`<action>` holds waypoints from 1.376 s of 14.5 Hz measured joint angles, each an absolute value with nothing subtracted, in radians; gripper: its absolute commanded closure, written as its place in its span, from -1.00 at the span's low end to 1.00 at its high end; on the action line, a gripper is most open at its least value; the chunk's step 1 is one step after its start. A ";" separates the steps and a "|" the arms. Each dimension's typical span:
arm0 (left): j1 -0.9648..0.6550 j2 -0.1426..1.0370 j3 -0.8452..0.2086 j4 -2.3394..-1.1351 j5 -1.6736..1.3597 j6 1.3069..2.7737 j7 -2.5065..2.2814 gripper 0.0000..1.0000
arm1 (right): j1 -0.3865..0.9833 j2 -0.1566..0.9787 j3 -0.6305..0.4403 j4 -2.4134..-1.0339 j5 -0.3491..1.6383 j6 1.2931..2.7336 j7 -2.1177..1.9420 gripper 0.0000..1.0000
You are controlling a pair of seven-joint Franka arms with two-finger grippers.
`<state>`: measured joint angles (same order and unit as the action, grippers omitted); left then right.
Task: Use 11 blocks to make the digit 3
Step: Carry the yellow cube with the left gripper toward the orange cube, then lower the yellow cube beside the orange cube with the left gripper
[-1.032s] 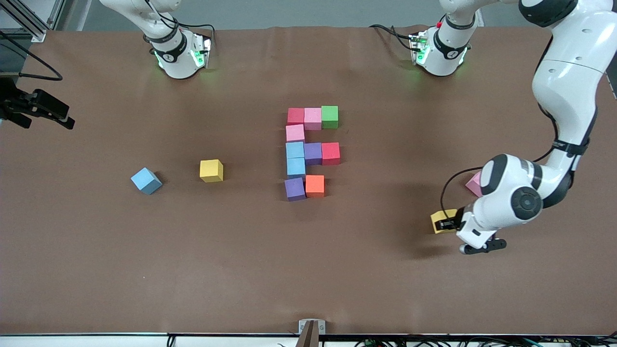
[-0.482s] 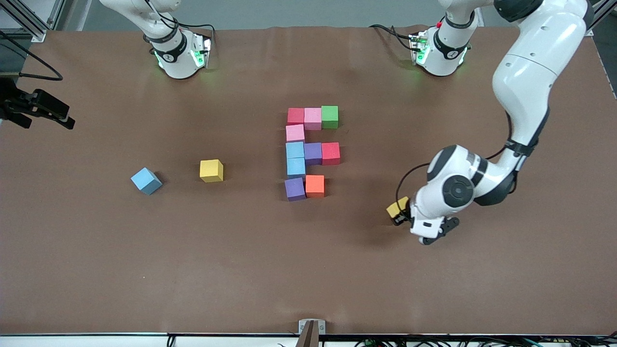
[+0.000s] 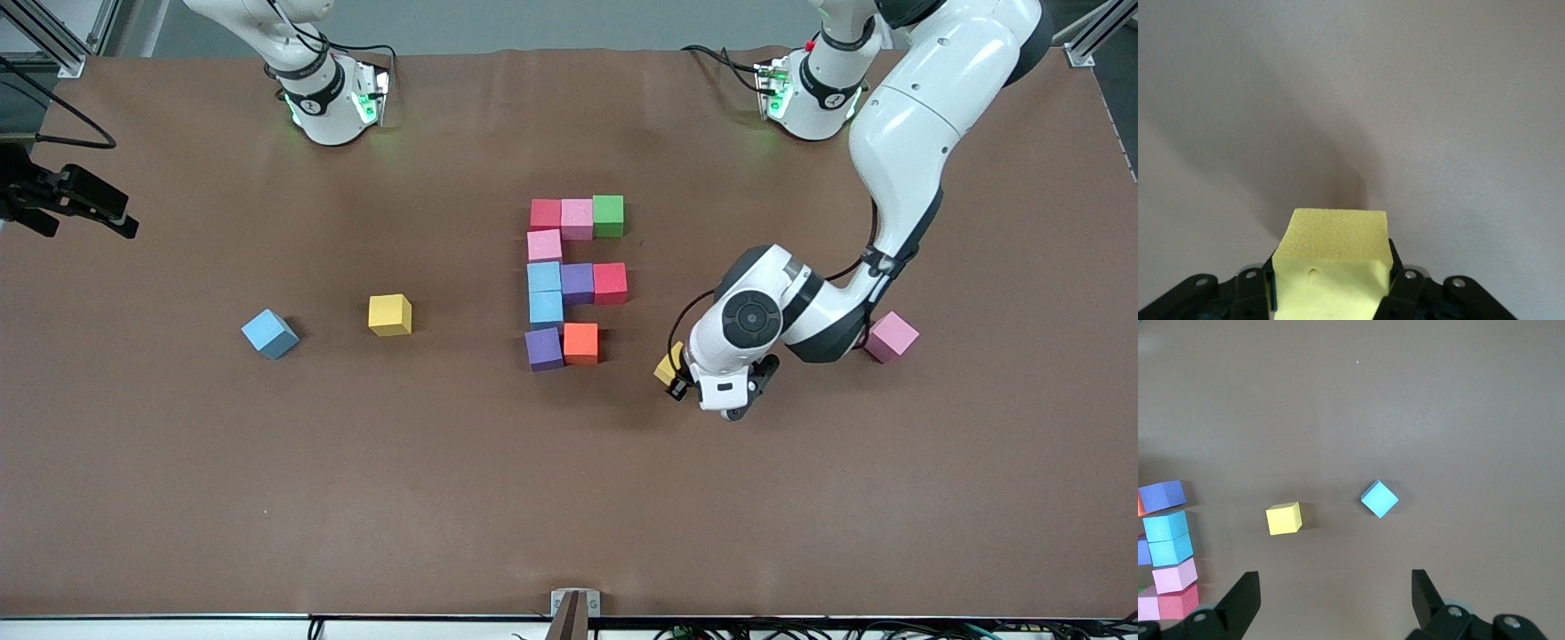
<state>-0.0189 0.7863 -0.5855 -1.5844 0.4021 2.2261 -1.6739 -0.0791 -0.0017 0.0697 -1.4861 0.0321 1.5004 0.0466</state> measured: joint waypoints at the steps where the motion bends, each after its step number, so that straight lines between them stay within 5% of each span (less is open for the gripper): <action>1: -0.024 0.788 -0.585 -1.584 0.402 2.245 -1.732 0.74 | -0.079 -0.002 0.070 -1.486 0.032 1.500 0.047 -1.00; 8: -0.170 0.806 -0.498 -1.567 0.402 2.296 -2.178 0.74 | -0.079 -0.002 0.070 -1.486 0.032 1.500 0.047 -1.00; 20: -0.248 0.808 -0.494 -1.560 0.402 2.296 -2.472 0.74 | -0.079 -0.002 0.070 -1.486 0.032 1.500 0.047 -1.00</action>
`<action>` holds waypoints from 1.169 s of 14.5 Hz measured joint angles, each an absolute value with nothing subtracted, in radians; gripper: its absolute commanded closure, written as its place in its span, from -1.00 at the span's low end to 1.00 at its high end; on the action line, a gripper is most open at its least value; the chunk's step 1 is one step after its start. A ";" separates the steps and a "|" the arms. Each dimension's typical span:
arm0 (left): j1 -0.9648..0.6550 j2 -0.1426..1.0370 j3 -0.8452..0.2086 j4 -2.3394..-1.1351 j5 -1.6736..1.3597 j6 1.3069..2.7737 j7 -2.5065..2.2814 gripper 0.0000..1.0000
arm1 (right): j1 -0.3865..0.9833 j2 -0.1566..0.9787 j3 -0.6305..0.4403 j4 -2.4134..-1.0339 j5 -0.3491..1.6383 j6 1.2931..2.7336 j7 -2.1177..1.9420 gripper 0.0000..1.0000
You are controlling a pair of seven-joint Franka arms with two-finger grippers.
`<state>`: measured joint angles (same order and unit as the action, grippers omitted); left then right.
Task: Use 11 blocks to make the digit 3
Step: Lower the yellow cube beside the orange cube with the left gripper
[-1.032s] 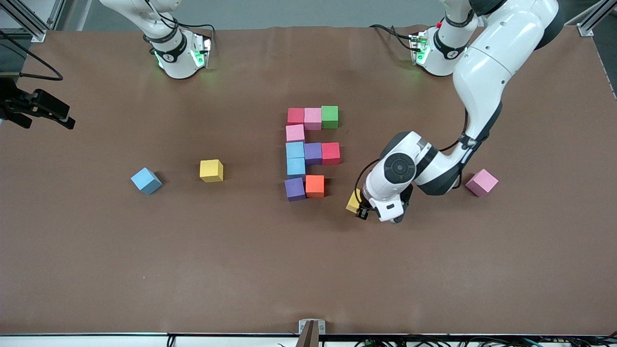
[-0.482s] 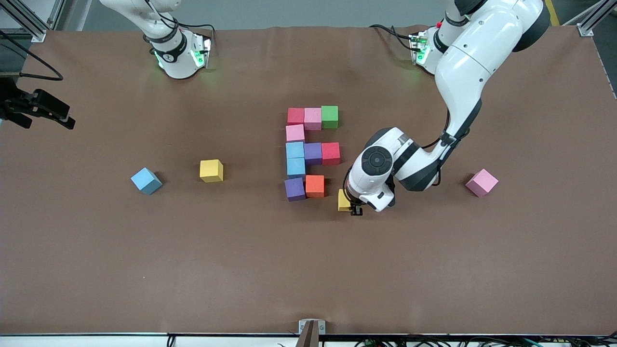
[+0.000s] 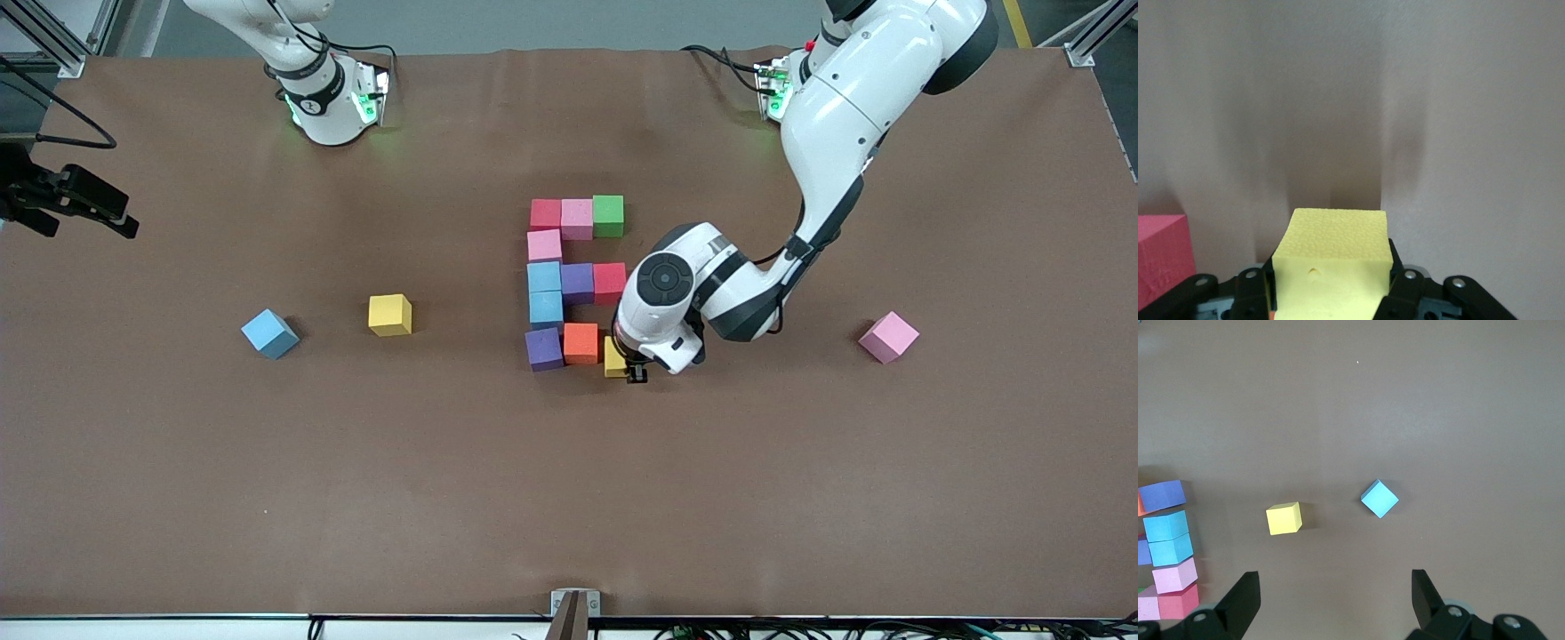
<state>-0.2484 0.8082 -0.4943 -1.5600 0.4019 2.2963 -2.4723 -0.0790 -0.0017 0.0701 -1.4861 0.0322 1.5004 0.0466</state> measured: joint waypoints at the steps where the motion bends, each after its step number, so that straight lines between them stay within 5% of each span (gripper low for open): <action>1: -0.250 0.809 -0.494 -1.560 0.402 2.296 -2.473 0.73 | -0.079 -0.002 0.070 -1.486 0.032 1.500 0.047 -1.00; 13: -0.267 0.817 -0.493 -1.575 0.401 2.295 -2.520 0.68 | -0.079 -0.002 0.070 -1.486 0.032 1.500 0.047 -1.00; 15: -0.269 0.817 -0.493 -1.577 0.401 2.295 -2.520 0.47 | -0.079 -0.002 0.070 -1.486 0.032 1.500 0.047 -1.00; 17: -0.272 0.817 -0.493 -1.577 0.401 2.295 -2.520 -0.13 | -0.079 -0.002 0.070 -1.486 0.032 1.500 0.047 -1.00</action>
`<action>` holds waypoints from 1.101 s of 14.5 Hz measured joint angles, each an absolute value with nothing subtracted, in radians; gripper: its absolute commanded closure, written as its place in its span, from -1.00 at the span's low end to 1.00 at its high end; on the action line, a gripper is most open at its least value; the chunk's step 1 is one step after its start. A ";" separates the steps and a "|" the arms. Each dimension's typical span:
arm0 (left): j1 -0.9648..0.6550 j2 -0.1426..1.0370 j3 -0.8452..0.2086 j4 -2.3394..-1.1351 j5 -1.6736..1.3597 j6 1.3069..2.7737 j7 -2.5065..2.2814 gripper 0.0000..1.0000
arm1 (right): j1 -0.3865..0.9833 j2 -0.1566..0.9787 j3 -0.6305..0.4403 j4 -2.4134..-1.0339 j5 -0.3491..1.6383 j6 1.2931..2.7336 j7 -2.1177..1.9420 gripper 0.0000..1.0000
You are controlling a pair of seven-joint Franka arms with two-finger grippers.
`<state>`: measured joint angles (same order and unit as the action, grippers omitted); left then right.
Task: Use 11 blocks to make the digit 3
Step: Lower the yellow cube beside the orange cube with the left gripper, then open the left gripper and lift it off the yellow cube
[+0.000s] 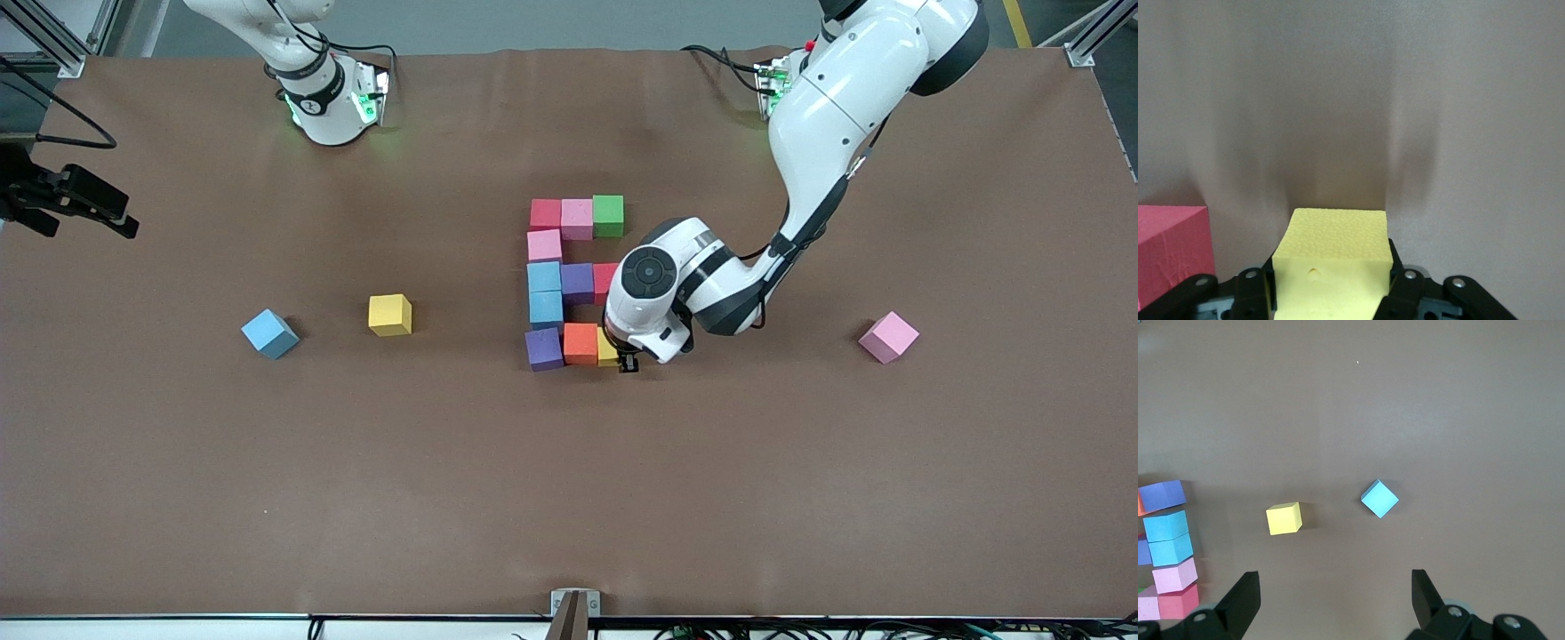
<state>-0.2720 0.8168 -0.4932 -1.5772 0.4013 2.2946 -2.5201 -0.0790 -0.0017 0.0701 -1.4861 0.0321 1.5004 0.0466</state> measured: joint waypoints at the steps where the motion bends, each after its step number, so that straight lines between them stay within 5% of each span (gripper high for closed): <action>1: -0.274 0.817 -0.493 -1.577 0.401 2.295 -2.520 -0.90 | -0.079 -0.002 0.070 -1.486 0.032 1.500 0.047 -1.00; 11: -0.268 0.739 -0.495 -1.544 0.401 2.181 -2.492 -1.00 | -0.079 -0.002 0.070 -1.486 0.032 1.500 0.047 -1.00; 16: -0.260 0.584 -0.498 -1.509 0.399 1.947 -2.274 -1.00 | -0.079 -0.002 0.070 -1.486 0.032 1.500 0.047 -1.00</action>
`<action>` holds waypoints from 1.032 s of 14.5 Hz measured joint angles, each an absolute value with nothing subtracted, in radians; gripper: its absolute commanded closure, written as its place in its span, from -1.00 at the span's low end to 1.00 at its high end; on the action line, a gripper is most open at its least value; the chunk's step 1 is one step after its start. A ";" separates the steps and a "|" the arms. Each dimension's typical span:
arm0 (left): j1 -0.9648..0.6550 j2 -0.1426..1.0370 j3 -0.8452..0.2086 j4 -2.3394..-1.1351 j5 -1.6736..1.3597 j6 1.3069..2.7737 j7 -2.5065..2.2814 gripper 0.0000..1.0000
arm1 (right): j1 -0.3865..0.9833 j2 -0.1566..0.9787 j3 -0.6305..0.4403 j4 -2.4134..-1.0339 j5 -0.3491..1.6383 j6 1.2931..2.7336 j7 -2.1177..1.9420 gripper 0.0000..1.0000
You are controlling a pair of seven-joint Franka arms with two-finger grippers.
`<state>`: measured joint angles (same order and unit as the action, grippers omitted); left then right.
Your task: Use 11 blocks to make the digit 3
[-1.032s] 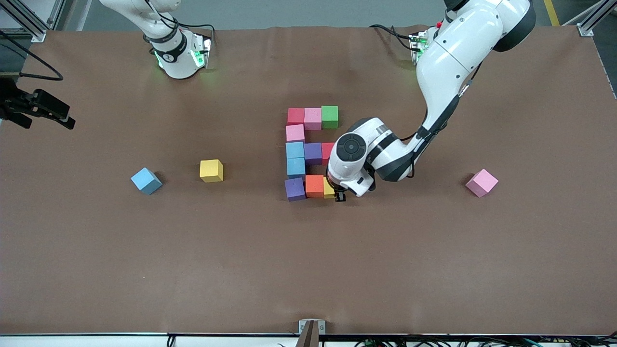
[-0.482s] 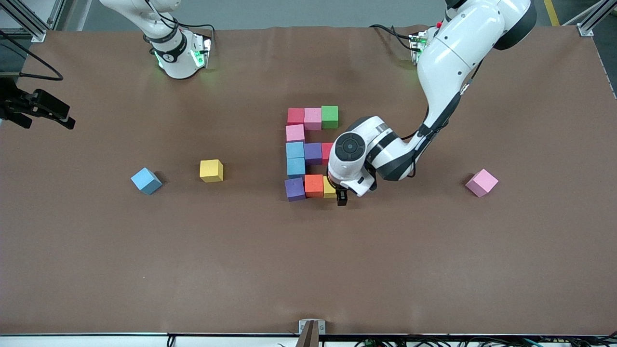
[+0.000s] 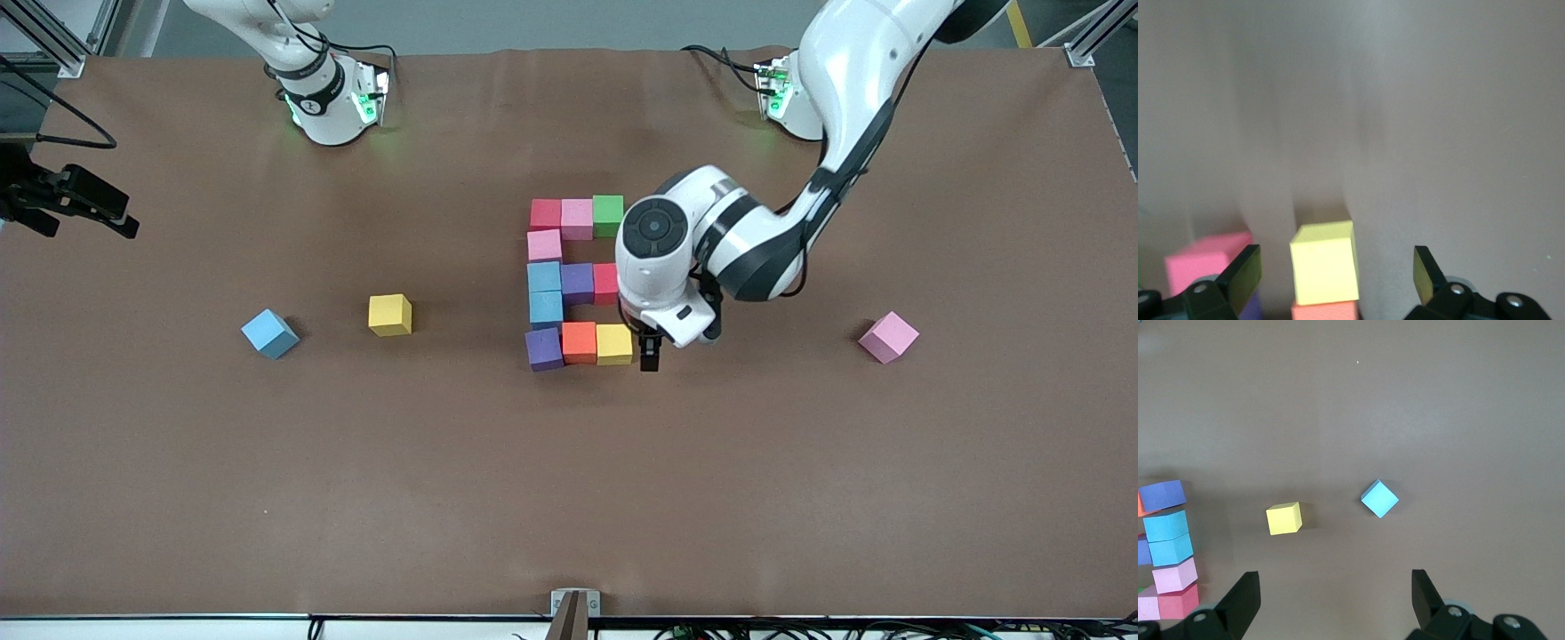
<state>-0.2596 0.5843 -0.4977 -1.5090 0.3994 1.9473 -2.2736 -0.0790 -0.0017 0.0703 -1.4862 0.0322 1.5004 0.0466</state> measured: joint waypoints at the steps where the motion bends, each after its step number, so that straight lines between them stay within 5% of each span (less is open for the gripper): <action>1: -0.246 0.551 -0.497 -1.492 0.383 1.890 -2.181 -1.00 | -0.079 -0.002 0.070 -1.486 0.032 1.500 0.047 -1.00; 15: 0.147 0.159 -0.487 -1.436 0.276 1.514 -0.795 -1.00 | -0.079 -0.002 0.071 -1.486 0.032 1.502 0.047 -1.00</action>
<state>0.1471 0.1587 -0.4867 -1.4357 0.2764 1.5138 -0.7947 -0.0790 -0.0017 0.0707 -1.4863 0.0322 1.5021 0.0466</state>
